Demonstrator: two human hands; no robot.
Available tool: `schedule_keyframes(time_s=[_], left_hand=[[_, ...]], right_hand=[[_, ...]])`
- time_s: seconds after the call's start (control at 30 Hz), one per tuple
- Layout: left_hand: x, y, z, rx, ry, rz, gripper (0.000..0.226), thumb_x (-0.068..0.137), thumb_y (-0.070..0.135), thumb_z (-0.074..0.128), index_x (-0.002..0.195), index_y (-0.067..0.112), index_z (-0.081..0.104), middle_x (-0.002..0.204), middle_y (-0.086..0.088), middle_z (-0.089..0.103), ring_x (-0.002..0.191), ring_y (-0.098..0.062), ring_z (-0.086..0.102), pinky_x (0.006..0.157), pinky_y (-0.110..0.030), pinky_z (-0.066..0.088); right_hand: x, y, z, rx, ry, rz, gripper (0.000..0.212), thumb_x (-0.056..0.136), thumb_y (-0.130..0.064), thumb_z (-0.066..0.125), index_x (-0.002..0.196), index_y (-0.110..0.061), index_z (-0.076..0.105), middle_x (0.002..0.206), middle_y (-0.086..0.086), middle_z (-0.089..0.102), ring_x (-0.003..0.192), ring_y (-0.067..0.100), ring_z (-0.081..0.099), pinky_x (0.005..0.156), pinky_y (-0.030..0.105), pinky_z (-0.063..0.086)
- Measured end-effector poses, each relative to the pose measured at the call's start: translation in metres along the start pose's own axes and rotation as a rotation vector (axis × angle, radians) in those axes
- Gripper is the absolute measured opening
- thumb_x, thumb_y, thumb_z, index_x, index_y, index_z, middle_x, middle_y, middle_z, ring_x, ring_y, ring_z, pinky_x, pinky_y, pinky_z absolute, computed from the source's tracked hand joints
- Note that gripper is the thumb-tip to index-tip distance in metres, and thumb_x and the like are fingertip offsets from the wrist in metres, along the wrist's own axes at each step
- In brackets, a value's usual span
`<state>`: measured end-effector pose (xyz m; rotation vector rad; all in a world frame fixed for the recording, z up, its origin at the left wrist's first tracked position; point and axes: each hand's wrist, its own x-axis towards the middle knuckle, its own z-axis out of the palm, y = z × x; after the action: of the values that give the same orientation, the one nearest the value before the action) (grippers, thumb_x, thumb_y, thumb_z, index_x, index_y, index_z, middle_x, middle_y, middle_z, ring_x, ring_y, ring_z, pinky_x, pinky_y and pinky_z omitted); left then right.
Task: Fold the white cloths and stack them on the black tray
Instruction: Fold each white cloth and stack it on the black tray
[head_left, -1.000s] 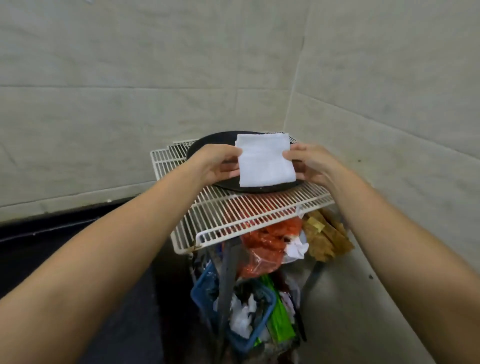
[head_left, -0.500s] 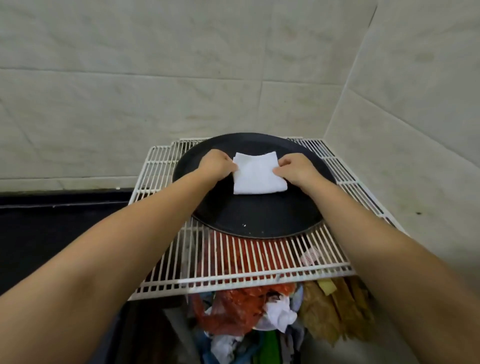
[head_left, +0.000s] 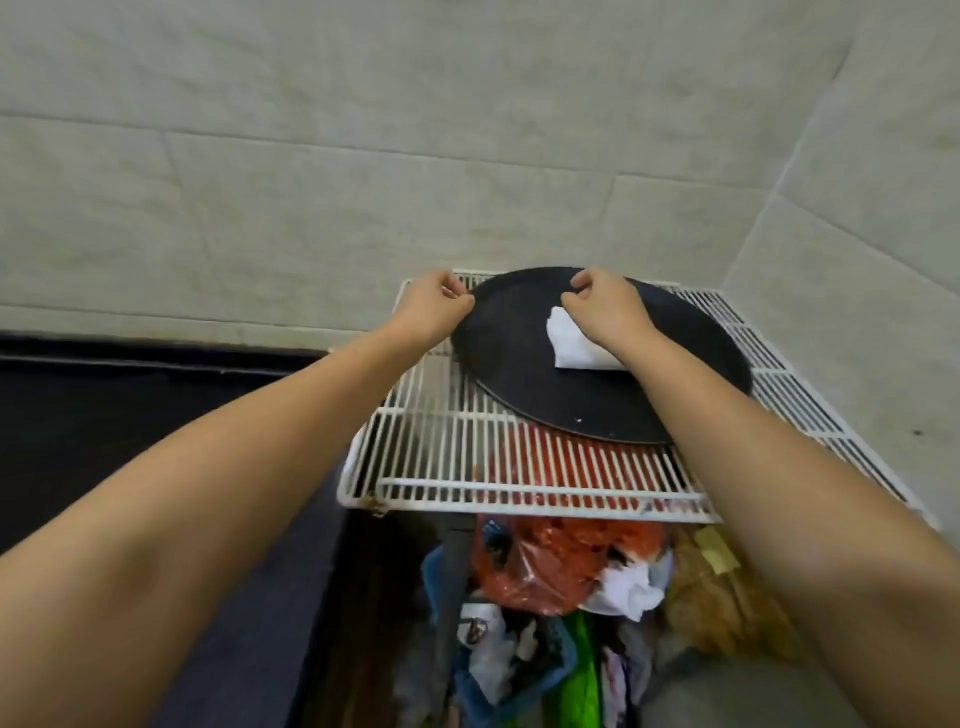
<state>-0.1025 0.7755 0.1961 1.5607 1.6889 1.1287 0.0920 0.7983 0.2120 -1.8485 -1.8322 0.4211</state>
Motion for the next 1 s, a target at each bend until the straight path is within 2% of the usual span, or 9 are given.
schedule_keyframes(time_s=[0.1,0.17,0.33,0.47,0.57,0.63,0.87,1.0], left_hand=[[-0.035,-0.034,-0.082,0.032,0.052,-0.001,0.002,0.09,0.012,0.052,0.088,0.012,0.053,0.072,0.004,0.049,0.064,-0.008,0.045,0.057,-0.023,0.037],[-0.065,-0.067,-0.142,0.076,0.115,-0.03,0.004,0.091,0.014,0.052,0.094,0.012,0.053,0.076,0.004,0.051,0.066,-0.011,0.046,0.056,-0.021,0.037],[-0.174,-0.17,-0.301,0.257,0.289,-0.23,0.008,0.089,0.017,0.054,0.097,0.017,0.056,0.082,0.002,0.056,0.066,-0.015,0.051,0.055,-0.026,0.04],[-0.265,-0.24,-0.401,0.333,0.397,-0.382,0.009,0.088,0.015,0.054,0.097,0.017,0.056,0.077,0.005,0.055,0.066,-0.014,0.051,0.054,-0.019,0.038],[-0.318,-0.286,-0.456,0.37,0.428,-0.494,0.009,0.089,0.016,0.053,0.098,0.016,0.056,0.082,0.003,0.057,0.078,-0.017,0.053,0.063,-0.025,0.037],[-0.344,-0.315,-0.486,0.39,0.447,-0.561,0.014,0.091,0.016,0.052,0.104,0.013,0.057,0.088,0.0,0.058,0.081,-0.017,0.053,0.071,-0.024,0.036],[-0.371,-0.408,-0.573,0.394,0.458,-0.704,0.022,0.092,0.017,0.052,0.112,0.01,0.057,0.104,-0.008,0.064,0.092,-0.021,0.059,0.079,-0.027,0.043],[-0.338,-0.456,-0.637,0.387,0.463,-0.722,0.021,0.093,0.017,0.052,0.112,0.01,0.057,0.095,-0.003,0.059,0.087,-0.017,0.056,0.076,-0.025,0.04]], right_hand=[[-0.032,-0.08,0.038,0.029,-0.03,-0.184,0.028,0.091,-0.025,0.048,0.114,-0.016,0.061,0.113,0.01,0.066,0.109,0.031,0.058,0.095,0.044,0.047],[-0.061,-0.137,0.075,0.047,-0.055,-0.313,0.027,0.091,-0.022,0.048,0.111,-0.013,0.064,0.112,0.011,0.067,0.106,0.031,0.06,0.093,0.041,0.048],[-0.162,-0.265,0.195,0.07,-0.236,-0.545,0.025,0.09,-0.023,0.049,0.108,-0.016,0.064,0.111,0.009,0.066,0.105,0.03,0.06,0.093,0.043,0.048],[-0.247,-0.348,0.282,0.021,-0.414,-0.648,0.025,0.093,-0.025,0.046,0.114,-0.02,0.06,0.117,0.005,0.059,0.109,0.025,0.056,0.094,0.041,0.042],[-0.296,-0.401,0.337,-0.034,-0.533,-0.721,0.026,0.095,-0.025,0.044,0.116,-0.021,0.058,0.118,0.003,0.056,0.108,0.025,0.056,0.095,0.04,0.039],[-0.32,-0.432,0.37,-0.081,-0.603,-0.773,0.027,0.096,-0.025,0.042,0.118,-0.021,0.057,0.118,0.003,0.056,0.107,0.025,0.056,0.094,0.04,0.039],[-0.354,-0.526,0.473,-0.171,-0.735,-0.876,0.027,0.095,-0.025,0.042,0.117,-0.02,0.057,0.118,0.004,0.055,0.108,0.025,0.055,0.094,0.041,0.038],[-0.334,-0.595,0.532,-0.182,-0.761,-0.898,0.027,0.095,-0.025,0.042,0.117,-0.02,0.057,0.118,0.004,0.056,0.108,0.025,0.056,0.094,0.04,0.039]])
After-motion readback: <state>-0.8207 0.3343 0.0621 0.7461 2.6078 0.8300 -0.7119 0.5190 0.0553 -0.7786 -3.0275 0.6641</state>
